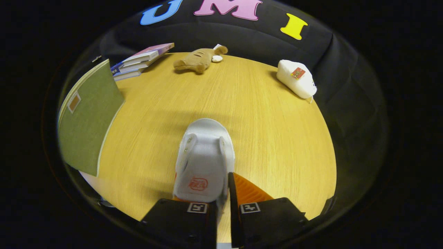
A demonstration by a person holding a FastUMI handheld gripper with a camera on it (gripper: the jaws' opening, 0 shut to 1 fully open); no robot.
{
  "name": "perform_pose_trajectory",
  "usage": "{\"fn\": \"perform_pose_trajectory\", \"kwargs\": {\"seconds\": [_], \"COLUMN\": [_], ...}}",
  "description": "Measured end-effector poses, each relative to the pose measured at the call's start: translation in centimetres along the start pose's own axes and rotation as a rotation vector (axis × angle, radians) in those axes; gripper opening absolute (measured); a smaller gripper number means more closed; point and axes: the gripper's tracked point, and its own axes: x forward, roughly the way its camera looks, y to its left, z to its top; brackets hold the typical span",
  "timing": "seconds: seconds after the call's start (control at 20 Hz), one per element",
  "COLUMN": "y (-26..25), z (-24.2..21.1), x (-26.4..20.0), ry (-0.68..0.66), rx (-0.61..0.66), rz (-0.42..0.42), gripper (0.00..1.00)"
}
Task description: Open the storage box then place both shoes into the box .Put the left shoe in first, then the right shoe, with the right side of both shoes facing outward in a uniform manner.
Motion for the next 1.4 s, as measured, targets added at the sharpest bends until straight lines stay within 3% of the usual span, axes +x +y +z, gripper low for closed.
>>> {"fn": "perform_pose_trajectory", "kwargs": {"seconds": [0.05, 0.15, 0.45, 0.7, 1.1, 1.4], "y": [0.2, 0.5, 0.5, 2.4, 12.6, 21.8], "z": [0.1, 0.1, 1.2, 6.1, 16.6, 19.4], "x": [-0.3, -0.4, -3.2, -8.6, -17.3, -19.2], "ry": [-0.011, -0.013, -0.033, -0.098, -0.186, -0.163], "rx": [0.018, 0.066, 0.171, 0.195, 0.263, 0.283], "rz": [0.012, 0.032, 0.048, 0.098, 0.297, 0.401], "gripper": [0.08, 0.06, 0.06, 0.06, 0.06, 0.06]}}
